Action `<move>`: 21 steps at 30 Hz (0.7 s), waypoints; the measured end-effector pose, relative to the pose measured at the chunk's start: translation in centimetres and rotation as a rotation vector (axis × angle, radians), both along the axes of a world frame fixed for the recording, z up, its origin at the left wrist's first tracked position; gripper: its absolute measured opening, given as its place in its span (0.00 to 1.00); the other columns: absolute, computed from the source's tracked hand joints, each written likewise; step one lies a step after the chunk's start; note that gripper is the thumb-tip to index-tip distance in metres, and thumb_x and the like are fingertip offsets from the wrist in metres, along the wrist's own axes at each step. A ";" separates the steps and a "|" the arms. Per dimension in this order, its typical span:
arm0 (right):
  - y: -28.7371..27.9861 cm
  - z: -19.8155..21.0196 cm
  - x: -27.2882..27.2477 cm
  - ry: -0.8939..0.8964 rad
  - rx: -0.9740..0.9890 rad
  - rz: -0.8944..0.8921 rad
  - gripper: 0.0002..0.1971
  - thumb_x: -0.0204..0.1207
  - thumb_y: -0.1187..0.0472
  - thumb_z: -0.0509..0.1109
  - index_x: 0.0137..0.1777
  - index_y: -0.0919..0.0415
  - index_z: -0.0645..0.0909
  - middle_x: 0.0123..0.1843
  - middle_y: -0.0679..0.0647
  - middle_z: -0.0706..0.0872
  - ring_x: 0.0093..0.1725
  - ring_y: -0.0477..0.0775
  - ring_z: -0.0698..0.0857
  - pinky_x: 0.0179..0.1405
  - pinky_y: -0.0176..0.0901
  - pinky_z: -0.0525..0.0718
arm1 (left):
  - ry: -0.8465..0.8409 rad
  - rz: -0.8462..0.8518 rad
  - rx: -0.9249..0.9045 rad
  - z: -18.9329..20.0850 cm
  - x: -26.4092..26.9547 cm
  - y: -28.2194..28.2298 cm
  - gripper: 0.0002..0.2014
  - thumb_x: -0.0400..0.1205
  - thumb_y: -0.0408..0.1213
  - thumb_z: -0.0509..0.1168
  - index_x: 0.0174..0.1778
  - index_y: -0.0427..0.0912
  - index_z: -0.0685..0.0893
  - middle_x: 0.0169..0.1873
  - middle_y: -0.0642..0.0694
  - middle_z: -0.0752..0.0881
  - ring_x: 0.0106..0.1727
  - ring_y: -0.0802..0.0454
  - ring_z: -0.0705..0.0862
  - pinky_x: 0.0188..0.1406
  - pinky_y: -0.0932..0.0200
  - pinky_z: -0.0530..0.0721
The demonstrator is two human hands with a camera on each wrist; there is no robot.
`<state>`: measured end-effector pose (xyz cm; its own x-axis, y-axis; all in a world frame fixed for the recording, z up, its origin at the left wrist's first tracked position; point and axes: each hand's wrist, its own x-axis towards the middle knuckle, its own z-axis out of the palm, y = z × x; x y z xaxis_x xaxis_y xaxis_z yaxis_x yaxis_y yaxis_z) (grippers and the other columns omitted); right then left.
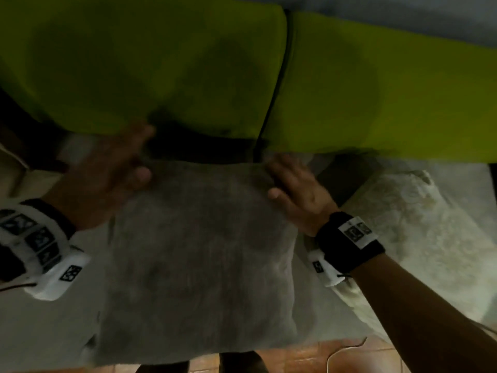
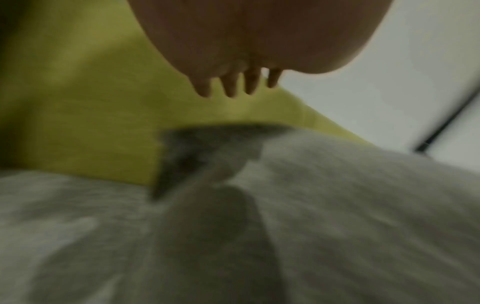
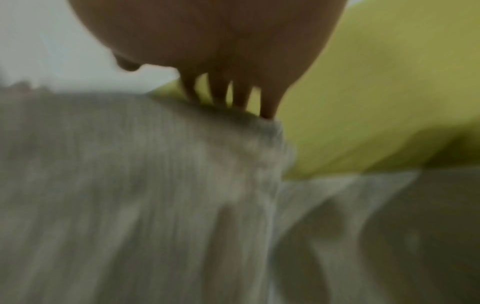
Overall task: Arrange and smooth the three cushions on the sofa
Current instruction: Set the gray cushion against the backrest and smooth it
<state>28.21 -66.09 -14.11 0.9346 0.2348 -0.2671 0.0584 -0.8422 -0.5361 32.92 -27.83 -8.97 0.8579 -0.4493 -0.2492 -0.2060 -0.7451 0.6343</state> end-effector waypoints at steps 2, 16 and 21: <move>1.3 -0.7 -0.9 0.188 0.102 0.058 0.34 0.85 0.30 0.48 0.89 0.39 0.55 0.90 0.50 0.60 0.88 0.53 0.57 0.87 0.52 0.55 | 0.116 -0.255 0.067 -1.1 -1.0 -1.6 0.32 0.78 0.77 0.40 0.81 0.80 0.50 0.87 0.55 0.57 0.87 0.50 0.56 0.84 0.39 0.58; -3.2 -3.0 3.1 0.462 0.536 -0.774 0.05 0.87 0.62 0.68 0.57 0.57 0.85 0.46 0.56 0.89 0.35 0.43 0.91 0.29 0.32 0.85 | 0.134 0.497 0.163 -11.3 6.0 5.6 0.31 0.87 0.60 0.51 0.72 0.38 0.79 0.67 0.29 0.82 0.68 0.27 0.80 0.72 0.33 0.74; -3.0 -2.4 3.9 0.480 0.529 -0.789 0.08 0.87 0.53 0.68 0.63 0.49 0.83 0.46 0.50 0.87 0.43 0.49 0.88 0.29 0.33 0.84 | 0.318 0.545 0.114 -12.5 7.0 7.4 0.17 0.88 0.35 0.62 0.72 0.33 0.78 0.61 0.22 0.82 0.47 0.35 0.81 0.51 0.39 0.79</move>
<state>32.07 -69.09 -16.52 0.6973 -0.1973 -0.6891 -0.7167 -0.2027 -0.6673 39.90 -20.39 -21.47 0.8319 0.0749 -0.5498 0.4070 -0.7558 0.5129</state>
